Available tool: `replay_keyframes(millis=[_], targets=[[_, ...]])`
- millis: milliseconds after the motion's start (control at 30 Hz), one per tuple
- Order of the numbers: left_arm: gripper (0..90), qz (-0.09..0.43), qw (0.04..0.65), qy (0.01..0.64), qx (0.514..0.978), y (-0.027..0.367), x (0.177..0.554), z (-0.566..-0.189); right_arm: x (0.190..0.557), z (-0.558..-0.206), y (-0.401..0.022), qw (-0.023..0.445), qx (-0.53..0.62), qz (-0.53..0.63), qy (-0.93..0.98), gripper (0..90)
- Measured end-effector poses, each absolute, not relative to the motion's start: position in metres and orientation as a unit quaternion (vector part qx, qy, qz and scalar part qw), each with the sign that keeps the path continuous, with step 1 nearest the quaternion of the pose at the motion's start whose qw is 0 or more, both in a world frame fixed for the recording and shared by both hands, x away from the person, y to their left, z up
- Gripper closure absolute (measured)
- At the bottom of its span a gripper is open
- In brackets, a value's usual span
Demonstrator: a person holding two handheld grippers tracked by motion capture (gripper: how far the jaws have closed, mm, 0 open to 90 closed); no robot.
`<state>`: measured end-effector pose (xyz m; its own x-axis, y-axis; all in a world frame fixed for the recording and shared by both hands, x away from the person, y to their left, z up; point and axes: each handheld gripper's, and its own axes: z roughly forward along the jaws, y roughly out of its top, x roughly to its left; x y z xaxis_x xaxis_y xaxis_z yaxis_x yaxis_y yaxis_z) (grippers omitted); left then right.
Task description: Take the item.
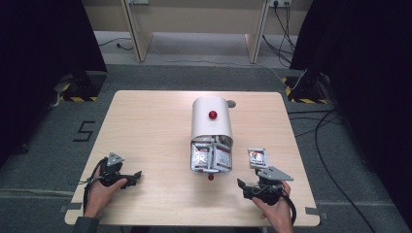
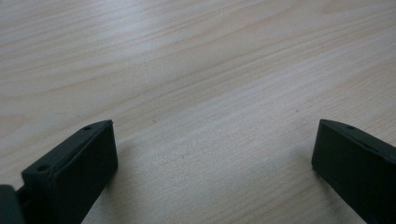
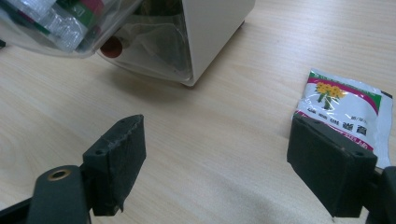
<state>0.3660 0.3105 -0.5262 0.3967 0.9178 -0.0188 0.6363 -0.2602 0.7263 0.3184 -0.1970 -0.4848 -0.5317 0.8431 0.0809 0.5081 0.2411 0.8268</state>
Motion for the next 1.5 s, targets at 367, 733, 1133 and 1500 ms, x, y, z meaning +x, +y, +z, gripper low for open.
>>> replay_keyframes(millis=[367, 733, 1133, 1500], targets=[[0.0, 0.210, 0.335, 0.507, 0.766, 0.311, 0.366, -0.526, 0.311, -0.489, -0.197, 0.191, 0.443, 0.425, 0.766, 19.6], [0.0, 0.210, 0.335, 0.507, 0.766, 0.311, 0.366, -0.526, 0.304, -0.498, -0.199, 0.190, 0.445, 0.423, 0.766, 17.2], [0.0, 0.210, 0.335, 0.508, 0.765, 0.311, 0.366, -0.526, 0.291, -0.506, -0.207, 0.189, 0.456, 0.419, 0.762, 17.4], [0.0, 0.210, 0.335, 0.507, 0.766, 0.311, 0.366, -0.526, 0.279, -0.512, -0.211, 0.192, 0.460, 0.420, 0.758, 17.7]])
